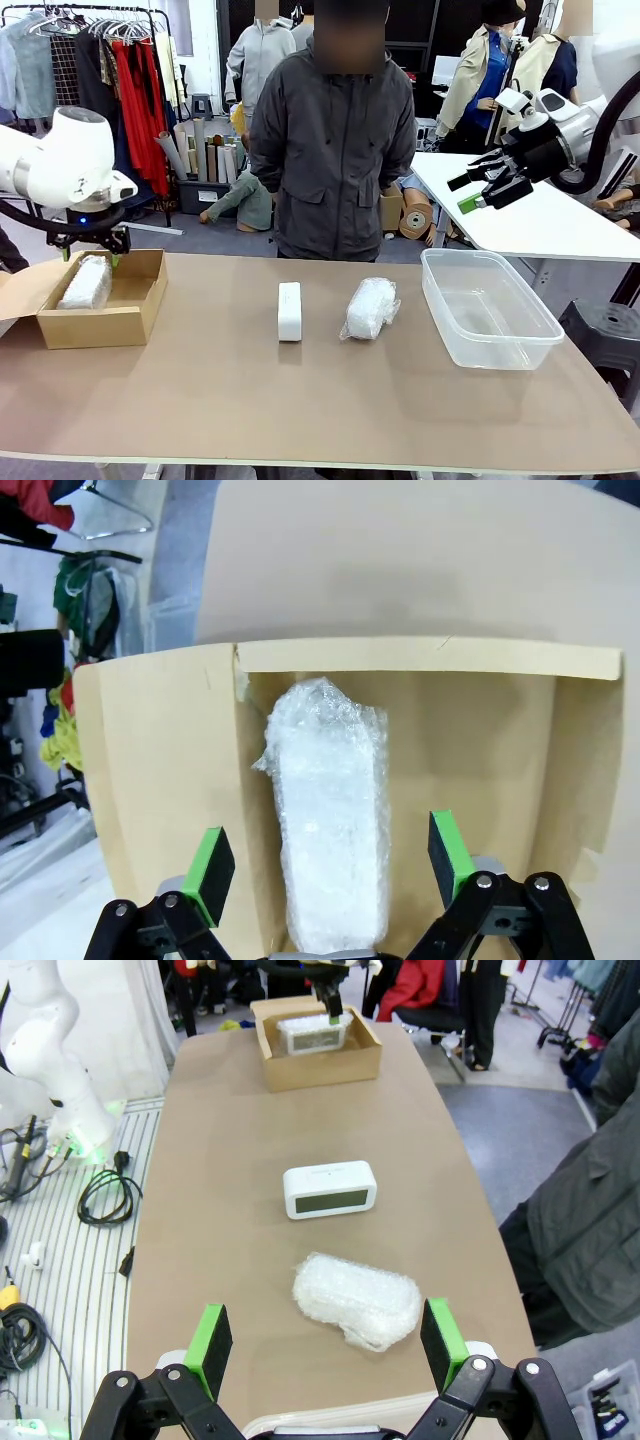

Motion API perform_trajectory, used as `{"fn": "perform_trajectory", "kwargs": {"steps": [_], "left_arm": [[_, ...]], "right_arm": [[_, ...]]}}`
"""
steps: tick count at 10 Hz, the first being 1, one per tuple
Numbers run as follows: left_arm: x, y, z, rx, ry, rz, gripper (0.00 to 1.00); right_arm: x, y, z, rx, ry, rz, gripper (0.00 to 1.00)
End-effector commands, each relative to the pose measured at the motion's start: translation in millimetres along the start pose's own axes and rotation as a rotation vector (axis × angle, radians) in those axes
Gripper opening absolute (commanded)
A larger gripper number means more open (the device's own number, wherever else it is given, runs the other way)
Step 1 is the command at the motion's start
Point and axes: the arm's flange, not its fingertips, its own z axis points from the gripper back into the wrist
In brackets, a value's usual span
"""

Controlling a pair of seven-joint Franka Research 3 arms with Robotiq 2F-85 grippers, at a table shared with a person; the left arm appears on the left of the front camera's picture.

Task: Separate and place wrapped and unwrapped clocks.
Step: If the picked Digital clock is wrapped, place it in the Package Box ; if not, place it in the Organizing box.

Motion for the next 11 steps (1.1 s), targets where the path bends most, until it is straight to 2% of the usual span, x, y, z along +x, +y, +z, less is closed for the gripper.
{"fn": "perform_trajectory", "kwargs": {"steps": [1, 5, 6, 11], "left_arm": [[-4.5, 10.7, 14.3, -0.062, 0.016, 0.013, 1.00], [-7.8, 14.1, 27.8, -0.089, 0.049, -0.004, 1.00], [-2.3, 10.3, 25.5, -0.060, 0.018, 0.029, 1.00], [-2.3, 10.3, 25.5, -0.060, 0.018, 0.029, 1.00]], "right_arm": [[0.8, 1.7, 0.1, 0.000, -0.001, 0.002, 1.00], [0.8, 1.7, 0.1, 0.000, -0.001, 0.002, 1.00], [0.8, 1.7, 0.1, 0.000, -0.001, 0.002, 1.00], [0.8, 1.7, 0.1, 0.000, -0.001, 0.002, 1.00]]}}
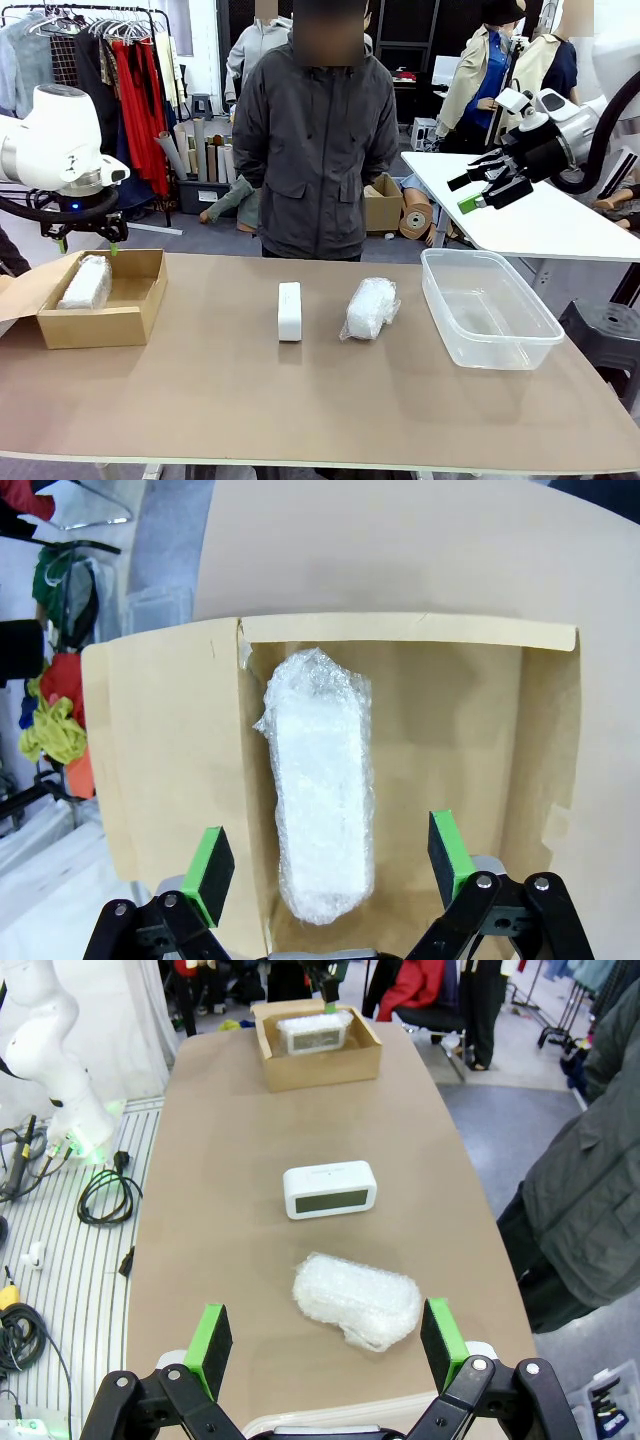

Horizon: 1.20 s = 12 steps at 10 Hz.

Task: Separate and place wrapped and unwrapped clocks.
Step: If the picked Digital clock is wrapped, place it in the Package Box ; if not, place it in the Organizing box, then pick up the Digital clock indicated by the person.

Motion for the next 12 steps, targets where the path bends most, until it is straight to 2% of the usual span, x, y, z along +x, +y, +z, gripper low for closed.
{"fn": "perform_trajectory", "kwargs": {"steps": [1, 9, 10, 12], "left_arm": [[0.9, 0.4, 0.3, 0.004, -0.011, 0.008, 1.00], [0.0, 0.0, 0.0, 0.000, 0.000, 0.000, 1.00], [-3.0, 6.4, 11.4, -0.020, -0.021, -0.156, 1.00], [-16.3, 3.4, 34.8, -0.254, 0.008, -0.384, 1.00]], "right_arm": [[0.8, 1.7, 0.1, 0.000, -0.001, 0.002, 1.00], [0.8, 1.7, 0.1, 0.000, -0.001, 0.002, 1.00], [0.8, 1.7, 0.1, 0.000, -0.001, 0.002, 1.00], [0.8, 1.7, 0.1, 0.000, -0.001, 0.002, 1.00]]}}
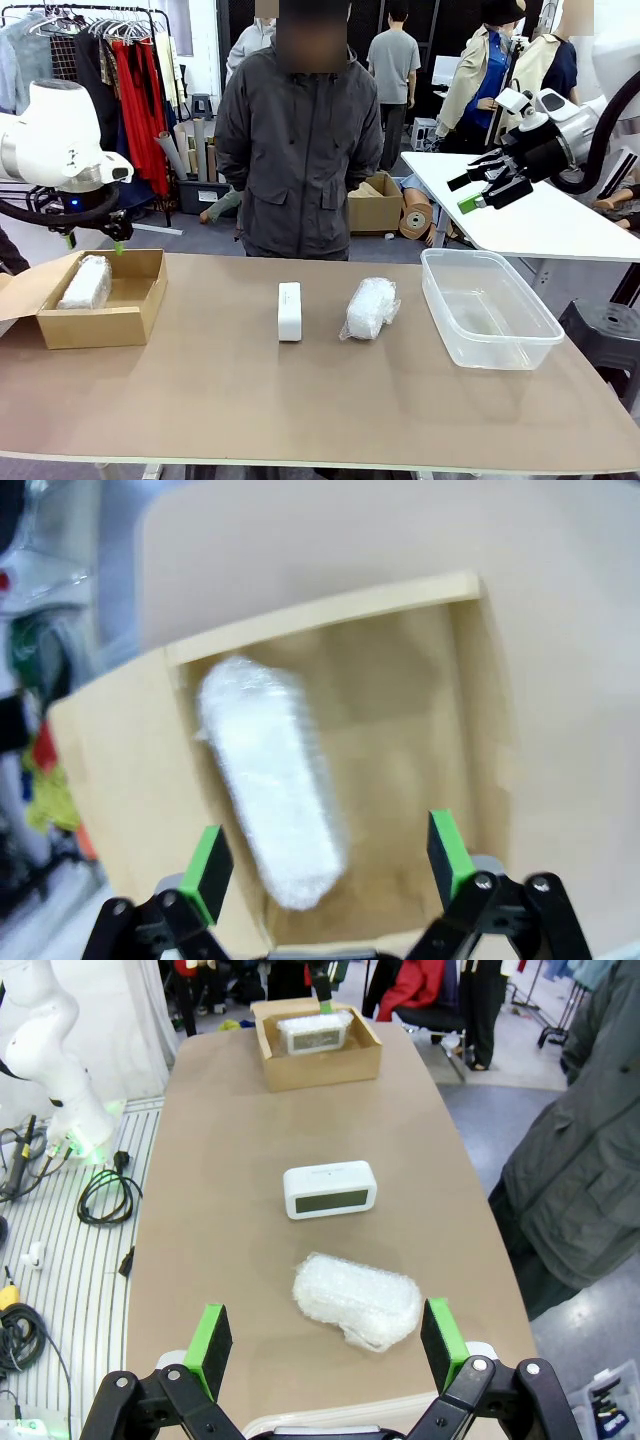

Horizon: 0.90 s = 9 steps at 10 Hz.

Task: Separate and place wrapped and unwrapped clocks.
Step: Pick up the Digital clock indicated by the person.

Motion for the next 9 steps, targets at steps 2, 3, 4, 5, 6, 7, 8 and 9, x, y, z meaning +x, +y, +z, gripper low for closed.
{"fn": "perform_trajectory", "kwargs": {"steps": [2, 3, 4, 5, 6, 7, 8, 9], "left_arm": [[-19.4, 2.5, 35.0, -0.333, -0.001, -0.246, 1.00], [-16.0, 5.2, 42.7, -0.396, 0.006, -0.304, 1.00], [-19.0, 1.8, 53.1, -0.470, -0.013, -0.388, 1.00], [-20.8, 2.4, 65.1, -0.591, -0.087, -0.553, 1.00], [-19.8, 4.7, 70.0, -0.680, -0.134, -0.661, 1.00], [-21.1, 6.2, 75.8, -0.771, -0.181, -0.746, 1.00], [-19.2, 5.7, 77.5, -0.835, -0.248, -0.845, 1.00], [-15.9, 8.0, 80.7, -0.820, -0.307, -0.940, 1.00]], "right_arm": [[0.8, 1.7, 0.2, 0.000, -0.001, 0.001, 1.00], [0.8, 1.7, 0.2, 0.000, -0.001, 0.001, 1.00], [0.8, 1.7, 0.2, 0.000, -0.001, 0.001, 1.00], [0.8, 1.7, 0.2, 0.000, -0.001, 0.001, 1.00], [0.8, 1.7, 0.2, 0.000, -0.001, 0.001, 1.00], [0.8, 1.7, 0.2, 0.000, -0.001, 0.001, 1.00], [0.8, 1.7, 0.2, 0.000, -0.001, 0.001, 1.00], [0.8, 1.7, 0.2, 0.000, -0.001, 0.001, 1.00]]}}
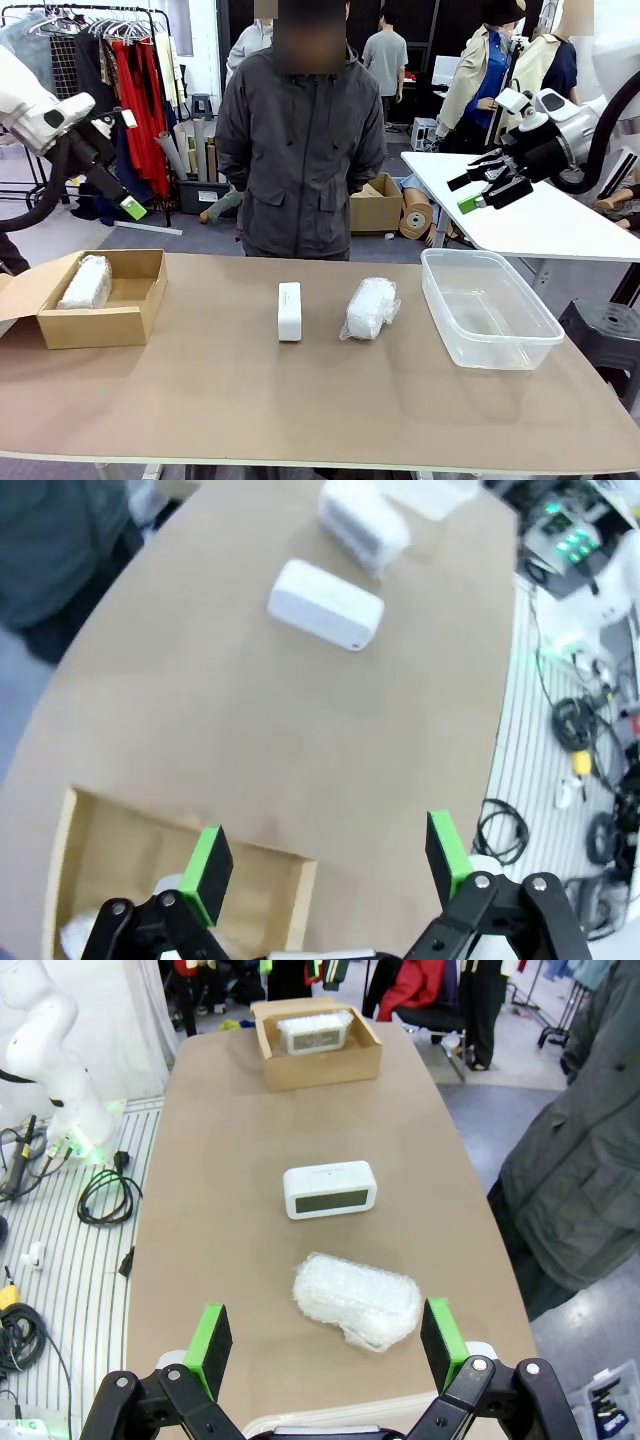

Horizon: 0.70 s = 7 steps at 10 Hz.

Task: Separate and place wrapped and unwrapped clocks.
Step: Pick up the Digital clock indicated by the person.

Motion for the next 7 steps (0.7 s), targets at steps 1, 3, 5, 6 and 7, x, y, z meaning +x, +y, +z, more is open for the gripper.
{"fn": "perform_trajectory", "kwargs": {"steps": [1, 3, 5, 6, 7], "left_arm": [[-2.6, 7.0, 5.3, -0.038, -0.095, -0.161, 1.00], [-0.7, 1.9, 15.7, -0.048, -0.189, -0.322, 1.00], [9.5, -2.4, 26.6, 0.003, -0.234, -0.392, 1.00], [14.2, -6.6, 27.2, 0.034, -0.271, -0.324, 1.00], [11.1, 0.1, 21.7, 0.004, -0.191, -0.359, 1.00]], "right_arm": [[0.8, 1.7, 0.2, 0.000, -0.001, 0.001, 1.00], [0.8, 1.7, 0.2, 0.000, -0.001, 0.001, 1.00], [0.8, 1.7, 0.2, 0.000, -0.001, 0.001, 1.00], [0.8, 1.7, 0.2, 0.000, -0.001, 0.001, 1.00], [0.8, 1.7, 0.2, 0.000, -0.001, 0.001, 1.00]]}}
